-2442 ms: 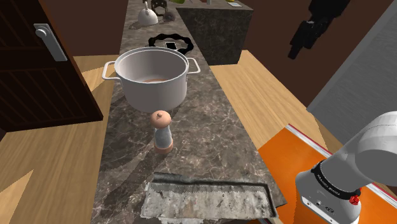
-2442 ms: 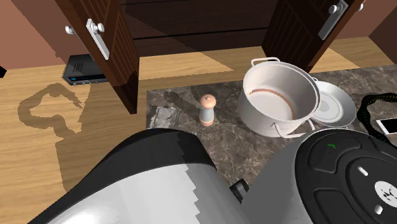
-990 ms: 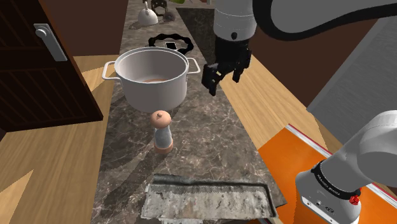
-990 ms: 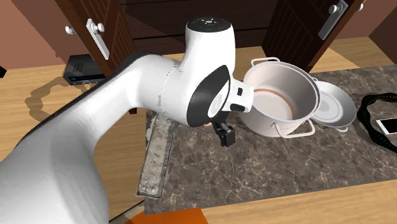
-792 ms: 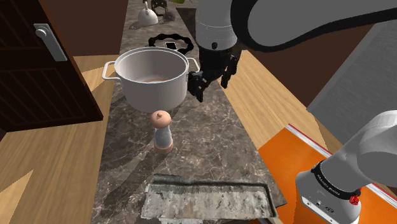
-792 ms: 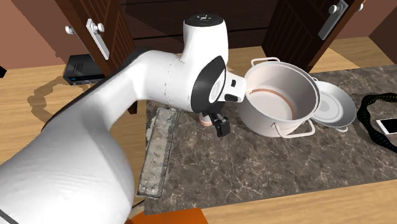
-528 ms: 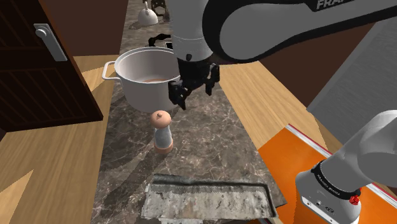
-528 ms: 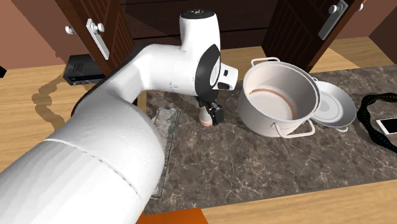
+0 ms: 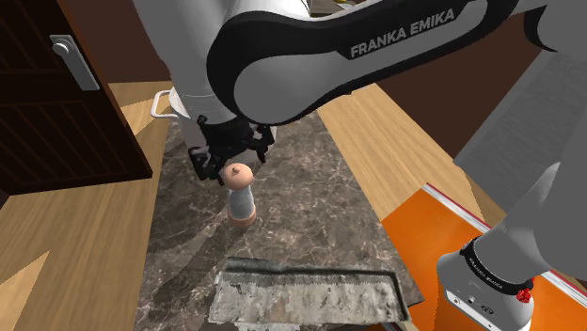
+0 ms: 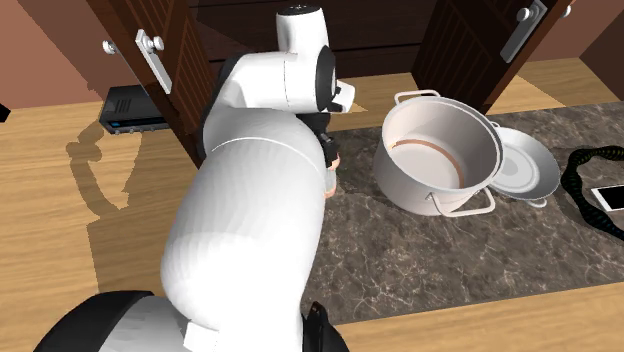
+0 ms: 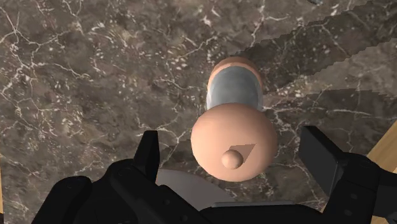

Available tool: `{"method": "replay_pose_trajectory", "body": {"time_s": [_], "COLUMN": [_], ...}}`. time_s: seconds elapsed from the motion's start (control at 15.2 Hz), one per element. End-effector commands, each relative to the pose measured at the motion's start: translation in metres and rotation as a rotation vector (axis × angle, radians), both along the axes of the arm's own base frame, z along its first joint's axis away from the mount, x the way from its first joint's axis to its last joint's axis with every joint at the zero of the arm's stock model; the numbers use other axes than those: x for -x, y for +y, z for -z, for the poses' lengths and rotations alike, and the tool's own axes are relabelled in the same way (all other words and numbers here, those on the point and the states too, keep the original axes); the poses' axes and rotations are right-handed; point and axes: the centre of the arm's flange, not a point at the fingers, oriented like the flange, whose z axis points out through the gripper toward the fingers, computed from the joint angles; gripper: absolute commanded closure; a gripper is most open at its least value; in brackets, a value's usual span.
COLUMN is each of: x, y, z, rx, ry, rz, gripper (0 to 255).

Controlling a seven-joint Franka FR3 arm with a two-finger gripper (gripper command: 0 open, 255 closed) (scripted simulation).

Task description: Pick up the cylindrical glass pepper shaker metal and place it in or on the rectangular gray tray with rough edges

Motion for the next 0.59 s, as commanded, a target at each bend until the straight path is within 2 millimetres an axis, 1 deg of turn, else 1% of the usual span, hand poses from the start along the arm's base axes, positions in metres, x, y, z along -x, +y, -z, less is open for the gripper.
{"method": "replay_pose_trajectory", "body": {"time_s": [0.0,0.4,0.53], "x": [-0.008,-0.009,-0.009], "y": [0.008,0.003,0.002], "z": [0.010,0.042,0.045], "rx": [0.003,0.003,0.003], "ry": [0.000,0.000,0.000], "rz": [0.005,0.005,0.005], "gripper": [0,0,0]}}
